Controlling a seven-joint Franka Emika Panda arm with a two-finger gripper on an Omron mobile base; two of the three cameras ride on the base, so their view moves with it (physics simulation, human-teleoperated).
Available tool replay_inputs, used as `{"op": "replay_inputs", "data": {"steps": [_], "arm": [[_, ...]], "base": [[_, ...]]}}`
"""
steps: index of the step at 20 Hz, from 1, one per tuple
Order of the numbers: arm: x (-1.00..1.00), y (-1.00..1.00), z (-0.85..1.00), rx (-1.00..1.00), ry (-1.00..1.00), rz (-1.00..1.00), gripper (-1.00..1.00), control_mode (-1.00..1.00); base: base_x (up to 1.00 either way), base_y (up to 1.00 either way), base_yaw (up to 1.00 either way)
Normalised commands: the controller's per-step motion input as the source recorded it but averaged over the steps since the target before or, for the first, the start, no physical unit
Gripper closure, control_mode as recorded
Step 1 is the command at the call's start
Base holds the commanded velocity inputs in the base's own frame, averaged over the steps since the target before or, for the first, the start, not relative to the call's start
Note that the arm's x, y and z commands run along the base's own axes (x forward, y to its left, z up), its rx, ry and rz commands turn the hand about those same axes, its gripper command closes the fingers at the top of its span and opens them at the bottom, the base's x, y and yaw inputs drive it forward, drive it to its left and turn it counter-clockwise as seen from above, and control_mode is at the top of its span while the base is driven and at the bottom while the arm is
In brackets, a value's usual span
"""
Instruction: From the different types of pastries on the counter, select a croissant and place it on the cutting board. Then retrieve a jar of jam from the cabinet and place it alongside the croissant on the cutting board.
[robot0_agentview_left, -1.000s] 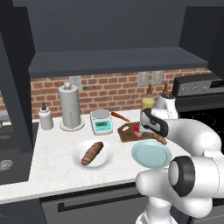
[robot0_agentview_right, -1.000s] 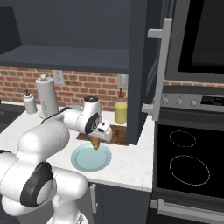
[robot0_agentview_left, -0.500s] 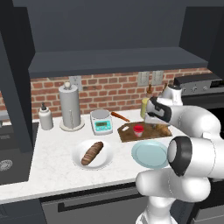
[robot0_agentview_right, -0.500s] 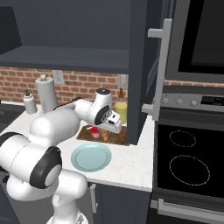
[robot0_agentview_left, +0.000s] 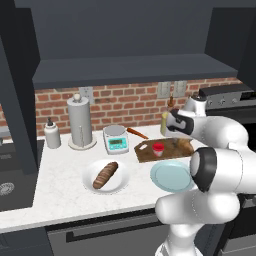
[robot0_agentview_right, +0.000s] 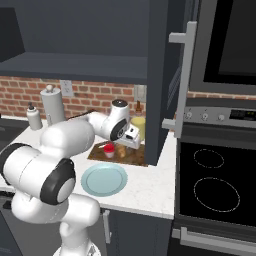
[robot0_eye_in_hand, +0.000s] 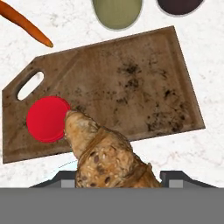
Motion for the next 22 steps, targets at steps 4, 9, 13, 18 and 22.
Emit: {"op": "replay_inputs", "data": {"steps": [4, 9, 13, 18, 22], "arm": [[0.24, 0.0, 0.0, 0.0, -0.01, 0.0, 1.0, -1.0], [0.01, 0.0, 0.0, 0.0, 0.0, 0.0, 1.0, -1.0], [0.18, -0.17, 0.0, 0.0, 0.0, 0.0, 1.0, -1.0], [0.46, -0.11, -0.02, 0.0, 0.0, 0.0, 1.0, -1.0], [0.07, 0.0, -0.01, 0.0, 0.0, 0.0, 1.0, -1.0]], "base": [[0.0, 0.0, 0.0], [0.0, 0.0, 0.0], [0.0, 0.0, 0.0], [0.0, 0.0, 0.0], [0.0, 0.0, 0.0]]}}
